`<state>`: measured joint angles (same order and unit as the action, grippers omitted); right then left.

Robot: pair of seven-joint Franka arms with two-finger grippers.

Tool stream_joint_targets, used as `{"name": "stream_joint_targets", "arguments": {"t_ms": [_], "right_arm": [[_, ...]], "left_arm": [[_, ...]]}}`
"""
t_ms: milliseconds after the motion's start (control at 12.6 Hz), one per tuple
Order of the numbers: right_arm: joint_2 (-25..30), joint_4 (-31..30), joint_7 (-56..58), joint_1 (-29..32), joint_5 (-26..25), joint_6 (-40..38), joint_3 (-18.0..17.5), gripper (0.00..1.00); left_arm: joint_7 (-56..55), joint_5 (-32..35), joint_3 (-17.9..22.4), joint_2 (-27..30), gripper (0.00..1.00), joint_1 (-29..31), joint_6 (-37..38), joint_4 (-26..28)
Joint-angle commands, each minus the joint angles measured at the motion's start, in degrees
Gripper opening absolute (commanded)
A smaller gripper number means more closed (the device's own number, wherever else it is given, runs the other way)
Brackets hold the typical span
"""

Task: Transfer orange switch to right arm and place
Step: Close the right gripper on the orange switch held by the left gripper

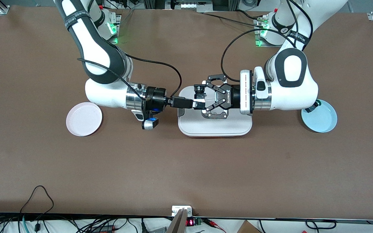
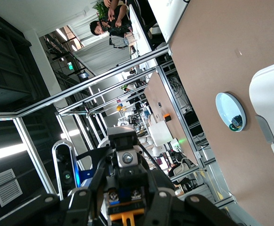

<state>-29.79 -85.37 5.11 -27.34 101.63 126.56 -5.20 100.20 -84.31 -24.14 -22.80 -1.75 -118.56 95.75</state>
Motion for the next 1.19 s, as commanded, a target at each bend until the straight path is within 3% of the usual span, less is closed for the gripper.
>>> {"name": "stream_joint_targets", "arguments": {"t_ms": [0,397,477,556,635,1112], "right_arm": [[-0.3,0.8,2.0,0.4,0.9,-0.3,-0.3,0.0],[-0.3,0.9,1.8,0.9,0.8,-0.4,-0.3,0.0],[-0.3,0.9,1.8,1.0,0.8,-0.4,-0.3,0.0],[-0.3,0.9,1.7,1.0,0.9,-0.3,-0.3,0.0],[-0.3,0.9,1.7,1.0,0.9,-0.4,-0.3,0.0],[-0.3,1.0,1.3,1.4,0.8,-0.4,-0.3,0.0]], "left_arm": [[0.2,-1.2,0.1,0.6,0.05,-0.5,-0.6,0.1],[0.1,-1.2,0.1,0.7,0.05,-0.5,-0.6,0.1],[0.1,-1.2,0.1,0.6,0.11,-0.5,-0.6,0.1],[-0.6,-1.2,0.1,0.7,0.79,-0.5,-0.4,0.1],[-2.1,-1.2,0.1,0.7,1.0,-0.6,-0.3,0.1],[-6.6,-1.1,0.1,0.9,1.0,0.0,1.2,0.0]]}}
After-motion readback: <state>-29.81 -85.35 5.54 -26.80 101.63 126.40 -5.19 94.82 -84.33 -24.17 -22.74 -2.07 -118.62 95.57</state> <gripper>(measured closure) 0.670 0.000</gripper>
